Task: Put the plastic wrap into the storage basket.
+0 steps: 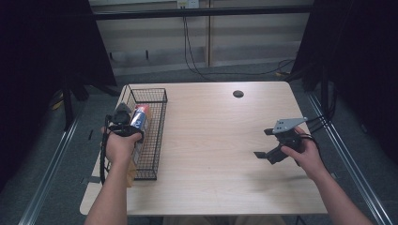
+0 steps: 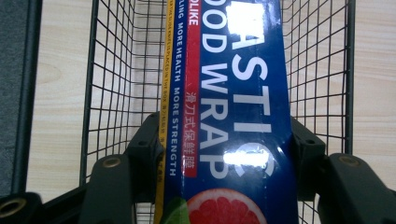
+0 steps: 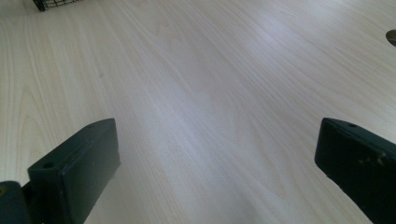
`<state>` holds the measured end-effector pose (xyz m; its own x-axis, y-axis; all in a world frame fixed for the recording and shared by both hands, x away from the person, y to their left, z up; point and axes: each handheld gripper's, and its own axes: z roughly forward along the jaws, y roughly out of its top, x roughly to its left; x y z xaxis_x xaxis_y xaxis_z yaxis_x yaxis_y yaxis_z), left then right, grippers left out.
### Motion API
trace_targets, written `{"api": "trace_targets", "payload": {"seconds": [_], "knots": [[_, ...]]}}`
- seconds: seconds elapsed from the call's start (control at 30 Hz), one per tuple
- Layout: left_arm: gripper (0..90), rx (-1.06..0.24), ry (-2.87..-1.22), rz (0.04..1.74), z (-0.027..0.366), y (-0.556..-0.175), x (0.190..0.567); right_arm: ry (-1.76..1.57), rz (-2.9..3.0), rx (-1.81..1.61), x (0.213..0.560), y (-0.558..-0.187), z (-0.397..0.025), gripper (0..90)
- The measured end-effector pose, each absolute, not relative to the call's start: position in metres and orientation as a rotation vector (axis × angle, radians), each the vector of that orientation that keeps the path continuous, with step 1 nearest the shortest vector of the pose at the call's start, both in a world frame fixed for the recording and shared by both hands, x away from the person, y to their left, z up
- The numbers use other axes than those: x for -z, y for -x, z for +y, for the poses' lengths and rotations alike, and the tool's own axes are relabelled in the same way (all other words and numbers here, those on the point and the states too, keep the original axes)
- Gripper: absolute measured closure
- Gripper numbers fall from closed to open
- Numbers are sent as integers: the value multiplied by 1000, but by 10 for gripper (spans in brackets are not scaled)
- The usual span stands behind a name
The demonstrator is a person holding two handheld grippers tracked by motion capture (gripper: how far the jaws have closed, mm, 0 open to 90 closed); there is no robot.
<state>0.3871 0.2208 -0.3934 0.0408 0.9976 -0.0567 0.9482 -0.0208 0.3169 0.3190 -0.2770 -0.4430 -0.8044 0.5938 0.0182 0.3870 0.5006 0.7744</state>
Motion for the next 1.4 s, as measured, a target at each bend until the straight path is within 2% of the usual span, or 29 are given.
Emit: {"api": "trace_targets", "payload": {"seconds": [0.97,1.23,1.3,1.4], "knots": [[417,-262,-2057,2038,211,-403,403,-833,2489,-1201,442,-319,-281,1],[395,-276,-2072,2011,211,-403,402,-829,2489,-1201,443,-319,-280,1],[363,-298,-2016,2000,211,-401,398,-837,2487,-1198,442,-318,-280,1],[363,-292,-2018,1985,212,-399,390,-835,2487,-1194,442,-316,-281,1]]}}
